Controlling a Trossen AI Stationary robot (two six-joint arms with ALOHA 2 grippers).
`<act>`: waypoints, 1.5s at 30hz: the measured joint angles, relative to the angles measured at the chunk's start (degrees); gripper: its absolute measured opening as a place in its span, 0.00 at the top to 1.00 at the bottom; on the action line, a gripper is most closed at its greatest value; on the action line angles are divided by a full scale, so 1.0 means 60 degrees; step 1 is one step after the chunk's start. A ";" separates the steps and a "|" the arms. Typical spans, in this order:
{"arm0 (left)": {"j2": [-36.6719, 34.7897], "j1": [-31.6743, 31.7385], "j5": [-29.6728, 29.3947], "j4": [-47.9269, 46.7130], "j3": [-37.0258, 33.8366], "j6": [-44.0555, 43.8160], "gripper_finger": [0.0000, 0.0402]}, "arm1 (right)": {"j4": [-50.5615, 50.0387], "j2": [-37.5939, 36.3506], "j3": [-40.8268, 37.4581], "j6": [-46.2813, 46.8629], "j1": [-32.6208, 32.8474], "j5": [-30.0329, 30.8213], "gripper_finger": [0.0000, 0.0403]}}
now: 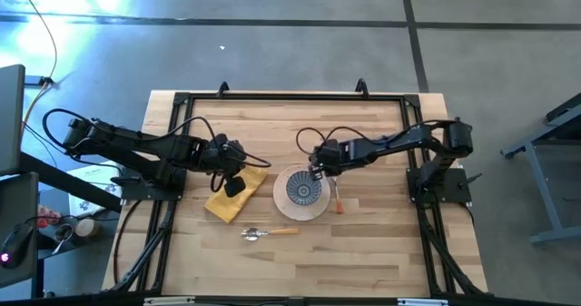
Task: Set table place
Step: Put the orange fork to the right side of the white patterned plate, then put the yellow spoon into the blue patterned bowl
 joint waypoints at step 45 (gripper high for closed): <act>0.7174 -0.3563 0.1535 0.1280 0.2983 0.0396 0.55 | -0.3395 -0.4571 0.0017 -0.0582 0.2812 0.0706 1.00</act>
